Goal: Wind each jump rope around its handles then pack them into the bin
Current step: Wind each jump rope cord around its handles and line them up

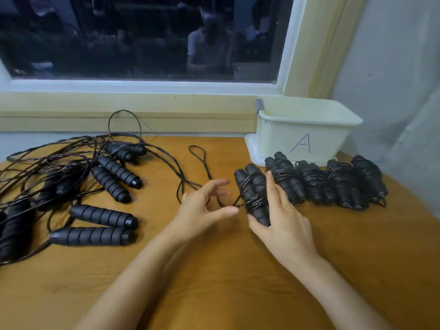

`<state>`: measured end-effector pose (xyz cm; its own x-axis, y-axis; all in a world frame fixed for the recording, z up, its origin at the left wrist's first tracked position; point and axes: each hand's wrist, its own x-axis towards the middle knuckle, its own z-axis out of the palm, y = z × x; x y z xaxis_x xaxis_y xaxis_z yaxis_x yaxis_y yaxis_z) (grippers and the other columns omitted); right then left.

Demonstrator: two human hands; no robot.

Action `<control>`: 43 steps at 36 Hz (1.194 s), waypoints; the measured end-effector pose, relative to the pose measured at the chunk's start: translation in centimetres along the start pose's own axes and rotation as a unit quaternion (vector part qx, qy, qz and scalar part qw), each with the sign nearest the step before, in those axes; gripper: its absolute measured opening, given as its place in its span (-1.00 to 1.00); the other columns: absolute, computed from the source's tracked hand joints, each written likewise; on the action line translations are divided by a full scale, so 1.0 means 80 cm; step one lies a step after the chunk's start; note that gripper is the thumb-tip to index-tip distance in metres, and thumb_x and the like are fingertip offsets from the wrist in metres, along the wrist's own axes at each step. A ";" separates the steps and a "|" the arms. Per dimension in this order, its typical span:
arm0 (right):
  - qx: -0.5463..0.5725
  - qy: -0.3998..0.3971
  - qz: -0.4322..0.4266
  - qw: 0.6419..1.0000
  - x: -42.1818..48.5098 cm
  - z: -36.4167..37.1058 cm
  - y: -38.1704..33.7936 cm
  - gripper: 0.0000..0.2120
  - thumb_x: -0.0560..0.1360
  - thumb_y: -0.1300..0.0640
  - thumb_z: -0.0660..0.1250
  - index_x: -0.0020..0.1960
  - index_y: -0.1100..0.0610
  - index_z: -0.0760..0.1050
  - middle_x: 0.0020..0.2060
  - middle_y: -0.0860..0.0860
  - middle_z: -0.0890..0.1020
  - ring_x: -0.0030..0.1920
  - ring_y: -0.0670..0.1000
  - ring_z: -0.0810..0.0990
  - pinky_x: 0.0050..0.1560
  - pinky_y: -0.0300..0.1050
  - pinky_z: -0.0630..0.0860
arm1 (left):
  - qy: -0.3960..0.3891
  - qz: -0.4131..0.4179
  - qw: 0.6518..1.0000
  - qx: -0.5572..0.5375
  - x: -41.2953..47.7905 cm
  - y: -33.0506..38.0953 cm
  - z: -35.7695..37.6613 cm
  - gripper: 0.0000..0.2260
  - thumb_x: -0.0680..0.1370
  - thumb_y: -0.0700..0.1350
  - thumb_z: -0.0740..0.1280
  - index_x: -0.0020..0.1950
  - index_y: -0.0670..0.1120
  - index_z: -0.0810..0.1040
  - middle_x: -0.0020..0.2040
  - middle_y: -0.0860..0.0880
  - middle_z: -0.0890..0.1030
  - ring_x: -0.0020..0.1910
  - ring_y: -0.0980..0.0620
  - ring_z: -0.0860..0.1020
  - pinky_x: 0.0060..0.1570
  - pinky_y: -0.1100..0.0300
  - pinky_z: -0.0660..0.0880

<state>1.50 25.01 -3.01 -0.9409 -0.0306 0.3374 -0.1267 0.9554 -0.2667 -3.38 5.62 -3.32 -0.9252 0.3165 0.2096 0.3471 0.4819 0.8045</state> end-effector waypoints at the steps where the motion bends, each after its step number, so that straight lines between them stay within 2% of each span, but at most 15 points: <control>1: 0.012 -0.025 0.017 0.999 -0.004 -0.009 0.007 -0.09 0.54 -0.24 0.25 0.60 -0.05 -0.29 0.56 -0.09 0.18 0.38 0.00 0.44 0.03 -0.13 0.47 | -0.025 0.029 0.995 0.095 -0.001 -0.007 -0.002 -0.26 0.33 0.51 0.26 0.40 0.14 0.40 0.22 0.27 0.56 0.28 0.30 0.45 0.38 0.21 0.14; 5: 0.060 -0.092 0.076 0.991 -0.019 -0.040 0.027 -0.12 0.55 -0.24 0.26 0.60 -0.11 -0.28 0.57 -0.13 0.16 0.43 0.05 0.39 0.21 -0.05 0.41 | -0.125 0.080 0.951 0.270 -0.009 -0.011 0.008 -0.42 0.46 0.38 0.15 0.39 0.14 0.42 0.29 0.19 0.51 0.38 0.23 0.32 0.52 0.05 -0.20; 8: 0.064 -0.113 0.092 0.987 -0.031 -0.053 0.038 -0.11 0.55 -0.24 0.27 0.60 -0.11 -0.28 0.57 -0.12 0.18 0.41 0.06 0.42 0.21 -0.05 0.43 | -0.096 0.155 0.936 0.302 -0.020 0.001 0.017 -0.63 0.62 0.18 0.09 0.19 0.01 0.55 0.02 0.08 0.54 0.11 0.10 0.46 0.46 0.00 0.11; 11: 0.045 -0.119 0.096 0.987 -0.043 -0.064 0.048 -0.11 0.56 -0.23 0.26 0.61 -0.07 -0.29 0.55 -0.10 0.23 0.36 0.04 0.47 0.13 -0.08 0.45 | -0.035 0.248 0.926 0.281 -0.031 0.030 0.016 -0.65 0.68 0.08 0.07 0.00 -0.09 0.55 -0.15 0.02 0.51 -0.16 0.02 0.48 0.00 0.04 0.47; 14: 0.002 -0.121 0.094 0.988 -0.054 -0.068 0.054 -0.12 0.58 -0.24 0.22 0.60 -0.03 -0.31 0.55 -0.09 0.23 0.31 0.02 0.50 0.03 -0.13 0.44 | 0.020 0.354 0.857 0.373 -0.031 0.064 0.006 -0.68 0.68 0.02 0.09 -0.01 -0.08 0.57 -0.23 0.00 0.47 -0.30 0.00 0.44 -0.34 0.09 0.43; 17: -0.044 -0.116 0.081 0.989 -0.066 -0.066 0.056 -0.12 0.58 -0.25 0.20 0.60 0.00 -0.32 0.54 -0.08 0.22 0.27 -0.02 0.52 -0.11 -0.18 0.41 | 0.056 0.429 0.765 0.477 -0.025 0.094 -0.013 -0.82 0.63 -0.11 0.20 0.06 -0.08 0.59 -0.22 -0.01 0.51 -0.27 -0.02 0.47 -0.31 0.11 0.42; 20: -0.059 -0.102 0.056 0.992 -0.075 -0.063 0.059 -0.11 0.57 -0.26 0.19 0.60 -0.01 -0.32 0.51 -0.10 0.23 0.24 -0.05 0.52 -0.20 -0.24 0.35 | 0.048 0.422 0.738 0.524 -0.024 0.108 -0.043 -0.84 0.56 -0.20 0.26 0.08 -0.12 0.59 -0.18 -0.03 0.58 -0.22 -0.05 0.53 -0.27 0.11 0.44; 24: -0.068 -0.077 0.027 0.994 -0.079 -0.066 0.056 -0.13 0.58 -0.27 0.18 0.59 -0.02 -0.33 0.56 -0.08 0.13 0.34 -0.06 0.44 -0.12 -0.26 0.39 | 0.007 0.350 0.754 0.556 -0.024 0.075 -0.093 -0.71 0.62 -0.06 0.08 0.03 -0.11 0.57 -0.17 -0.03 0.61 -0.23 -0.05 0.58 -0.24 0.10 0.52; 27: -0.066 -0.082 -0.017 0.994 -0.077 -0.062 0.043 -0.12 0.57 -0.27 0.18 0.60 -0.01 -0.33 0.58 -0.08 0.09 0.38 -0.07 0.39 -0.03 -0.28 0.43 | 0.013 0.312 0.758 0.572 -0.025 0.043 -0.118 -0.91 0.60 -0.10 0.29 0.03 -0.08 0.53 -0.15 -0.01 0.61 -0.19 -0.05 0.59 -0.16 0.10 0.50; 29: -0.060 -0.091 -0.030 0.994 -0.073 -0.055 0.031 -0.12 0.58 -0.26 0.18 0.60 -0.01 -0.32 0.58 -0.07 0.08 0.38 -0.07 0.39 -0.02 -0.28 0.42 | 0.021 0.269 0.764 0.586 -0.025 0.032 -0.124 -0.78 0.43 -0.17 0.51 0.03 -0.06 0.59 -0.13 0.02 0.62 -0.15 -0.04 0.58 -0.14 0.11 0.46; 31: -0.058 -0.096 -0.033 0.993 -0.069 -0.045 0.018 -0.13 0.58 -0.26 0.17 0.60 -0.01 -0.33 0.58 -0.05 0.08 0.38 -0.06 0.39 0.00 -0.26 0.43 | -0.023 0.189 0.775 0.602 -0.031 0.021 -0.118 -0.68 0.44 -0.21 0.49 0.16 -0.03 0.58 -0.04 0.04 0.61 -0.04 -0.02 0.55 -0.05 0.11 0.44; 34: -0.051 -0.099 -0.030 0.993 -0.063 -0.028 0.003 -0.14 0.59 -0.25 0.16 0.59 -0.02 -0.35 0.59 -0.02 0.07 0.38 -0.04 0.39 0.09 -0.20 0.45 | -0.086 0.075 0.768 0.630 -0.042 0.002 -0.095 -0.54 0.62 -0.19 0.21 0.52 -0.01 0.27 0.35 0.01 0.44 0.34 -0.03 0.36 0.35 0.06 0.25; 37: -0.052 -0.078 -0.030 0.995 -0.055 -0.018 -0.008 -0.15 0.60 -0.25 0.15 0.59 -0.02 -0.35 0.59 -0.01 0.08 0.39 -0.04 0.39 0.05 -0.22 0.46 | -0.106 0.005 0.845 0.524 -0.047 0.016 -0.064 -0.41 0.63 -0.02 0.21 0.61 -0.04 0.04 0.56 -0.03 0.19 0.55 -0.05 0.11 0.56 -0.02 -0.09; 40: -0.050 -0.052 -0.028 0.997 -0.045 -0.014 -0.019 -0.14 0.59 -0.24 0.17 0.59 -0.03 -0.35 0.59 -0.01 0.08 0.42 -0.03 0.36 0.05 -0.20 0.47 | -0.092 0.050 0.925 0.365 -0.053 0.051 -0.029 -0.41 0.66 0.12 0.10 0.62 -0.04 -0.02 0.59 -0.01 0.17 0.57 0.05 0.07 0.53 0.09 -0.29; 43: -0.031 -0.010 -0.022 0.999 -0.034 -0.006 -0.025 -0.10 0.53 -0.21 0.30 0.62 0.01 -0.18 0.54 0.05 0.24 0.34 0.03 0.48 -0.10 -0.16 0.54 | -0.044 0.028 0.938 0.342 -0.050 0.059 0.000 -0.43 0.67 0.19 -0.02 0.61 -0.07 0.04 0.49 -0.02 0.37 0.48 0.02 0.29 0.52 0.10 0.02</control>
<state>4.45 23.34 -2.99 -0.9414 -0.0780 0.3283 -0.1484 0.9695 -0.1950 1.95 6.66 -0.38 -0.8967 0.4085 0.1708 0.4400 0.8647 0.2423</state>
